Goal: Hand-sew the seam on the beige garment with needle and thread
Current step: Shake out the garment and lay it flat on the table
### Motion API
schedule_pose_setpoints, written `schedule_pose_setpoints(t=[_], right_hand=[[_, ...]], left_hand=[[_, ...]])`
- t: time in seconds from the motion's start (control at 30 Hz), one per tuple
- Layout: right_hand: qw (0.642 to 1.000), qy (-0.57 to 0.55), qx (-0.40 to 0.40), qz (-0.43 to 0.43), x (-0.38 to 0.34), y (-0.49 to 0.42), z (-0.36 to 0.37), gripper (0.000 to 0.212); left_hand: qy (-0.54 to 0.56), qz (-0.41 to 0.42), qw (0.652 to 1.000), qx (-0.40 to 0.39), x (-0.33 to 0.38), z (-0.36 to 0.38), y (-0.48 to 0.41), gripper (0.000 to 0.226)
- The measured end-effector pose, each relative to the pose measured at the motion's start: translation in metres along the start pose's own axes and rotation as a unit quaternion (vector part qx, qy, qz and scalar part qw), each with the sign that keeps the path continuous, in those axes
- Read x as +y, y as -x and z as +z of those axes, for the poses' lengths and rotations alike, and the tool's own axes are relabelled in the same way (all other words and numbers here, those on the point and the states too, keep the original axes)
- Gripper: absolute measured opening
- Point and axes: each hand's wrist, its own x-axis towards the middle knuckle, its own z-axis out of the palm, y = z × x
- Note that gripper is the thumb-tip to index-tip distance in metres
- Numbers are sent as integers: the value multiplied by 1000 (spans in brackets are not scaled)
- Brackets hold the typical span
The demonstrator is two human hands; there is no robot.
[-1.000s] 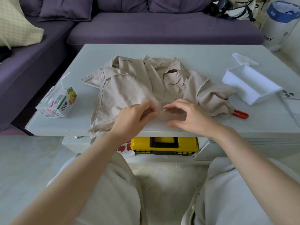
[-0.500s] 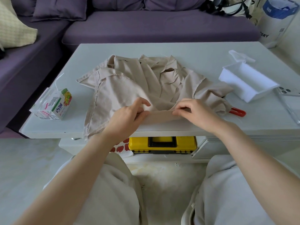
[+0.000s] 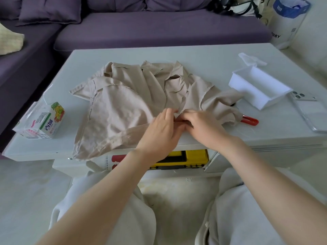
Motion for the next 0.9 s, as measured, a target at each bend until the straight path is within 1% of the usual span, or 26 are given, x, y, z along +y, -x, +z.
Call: schedule_pose_setpoints(t=[0.03,0.07,0.17,0.3,0.37,0.47,0.53,0.7,0.77,0.9], right_hand=[[1000,0,0,-1,0,0,-1,14],[1000,-2,1,-3,1,0,-1,12],[1000,-7,8,6,4,0,-3,9],[999,-4,11,32,16,4,-10,7],[999,12,7,45,24,8,-18,8],[995,72,-2,64,37,15,-27,10],[993,87,2,74,46,19,-29,11],[994,23,67,80,51,24,-32,7],[993,-4,81,84,50,25,-34,5],[994,-10,45,95,56,25,-36,10]], left_hand=[[68,-28,997,-15,4,2,-3,35],[108,-47,993,-17,7,3,-5,32],[135,-75,988,5,10,7,-11,30],[114,-96,989,-9,15,5,-13,31],[98,-85,992,-7,15,4,-14,31],[73,-69,995,-1,14,1,-16,28],[56,-58,997,1,14,0,-18,26],[29,-32,999,21,12,1,-20,25],[18,-25,999,36,11,2,-22,25],[-21,-13,998,66,11,5,-27,18]])
